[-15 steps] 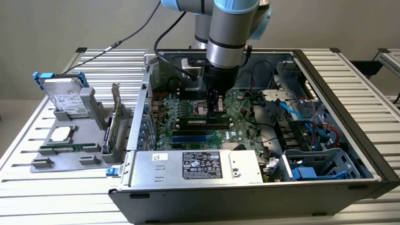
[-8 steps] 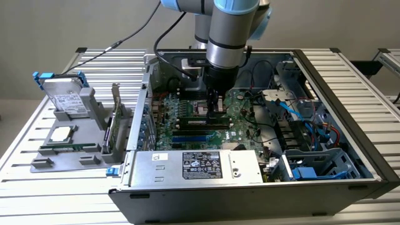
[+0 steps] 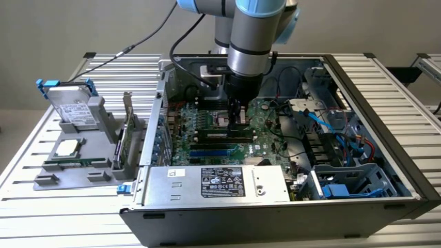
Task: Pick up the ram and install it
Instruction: 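Insert the ram into the slot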
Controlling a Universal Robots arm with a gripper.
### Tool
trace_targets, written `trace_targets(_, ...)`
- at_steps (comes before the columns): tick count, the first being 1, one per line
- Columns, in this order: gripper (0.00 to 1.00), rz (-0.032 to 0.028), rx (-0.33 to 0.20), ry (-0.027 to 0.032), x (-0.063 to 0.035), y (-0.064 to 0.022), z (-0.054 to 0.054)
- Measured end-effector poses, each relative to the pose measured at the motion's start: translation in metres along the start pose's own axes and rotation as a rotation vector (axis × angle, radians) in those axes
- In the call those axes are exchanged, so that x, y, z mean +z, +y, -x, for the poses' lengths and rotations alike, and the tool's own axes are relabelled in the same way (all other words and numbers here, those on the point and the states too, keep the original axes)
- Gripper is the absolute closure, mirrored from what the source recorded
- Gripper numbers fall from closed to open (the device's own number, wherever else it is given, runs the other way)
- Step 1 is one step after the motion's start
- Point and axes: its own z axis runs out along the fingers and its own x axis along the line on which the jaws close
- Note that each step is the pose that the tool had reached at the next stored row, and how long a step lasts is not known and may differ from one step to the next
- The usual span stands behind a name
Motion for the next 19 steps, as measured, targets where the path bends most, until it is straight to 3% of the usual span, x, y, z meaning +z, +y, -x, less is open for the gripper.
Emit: trace_targets(19,0.86,0.0006,-0.008,0.0006,0.0011,-0.0001,-0.0005)
